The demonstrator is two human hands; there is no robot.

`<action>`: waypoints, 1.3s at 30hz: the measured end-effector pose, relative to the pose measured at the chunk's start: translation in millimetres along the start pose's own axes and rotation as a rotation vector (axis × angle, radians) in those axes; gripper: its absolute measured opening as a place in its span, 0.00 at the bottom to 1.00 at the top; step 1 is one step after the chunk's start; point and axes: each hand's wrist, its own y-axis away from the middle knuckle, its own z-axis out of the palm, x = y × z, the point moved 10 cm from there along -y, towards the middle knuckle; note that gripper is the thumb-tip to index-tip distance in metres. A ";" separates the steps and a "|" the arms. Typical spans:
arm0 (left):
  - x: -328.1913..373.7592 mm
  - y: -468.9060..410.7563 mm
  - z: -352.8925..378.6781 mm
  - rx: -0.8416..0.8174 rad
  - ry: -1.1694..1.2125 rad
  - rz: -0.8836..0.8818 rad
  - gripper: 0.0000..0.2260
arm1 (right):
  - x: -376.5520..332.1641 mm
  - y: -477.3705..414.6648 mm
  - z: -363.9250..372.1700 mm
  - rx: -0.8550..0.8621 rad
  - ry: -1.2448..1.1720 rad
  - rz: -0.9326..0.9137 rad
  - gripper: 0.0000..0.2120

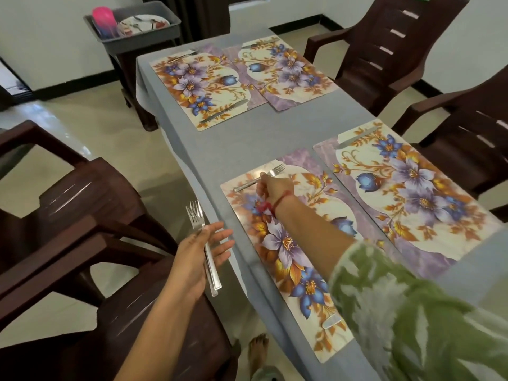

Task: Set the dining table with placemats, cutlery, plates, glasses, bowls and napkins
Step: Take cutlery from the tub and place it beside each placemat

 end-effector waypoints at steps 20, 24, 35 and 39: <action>-76.2 116.9 255.6 -0.238 0.058 0.113 0.13 | -15.8 214.6 -289.6 -0.073 0.218 -0.518 0.03; -104.5 158.4 310.3 -0.242 -0.078 0.169 0.08 | -21.1 230.2 -392.7 -0.055 0.076 -0.438 0.03; -163.3 193.6 417.4 -0.187 -0.417 0.226 0.07 | -42.7 189.2 -554.4 0.059 -0.424 -0.287 0.03; -173.3 156.4 419.9 -0.097 -0.450 0.171 0.02 | -52.3 125.8 -543.1 0.004 -0.373 -0.151 0.08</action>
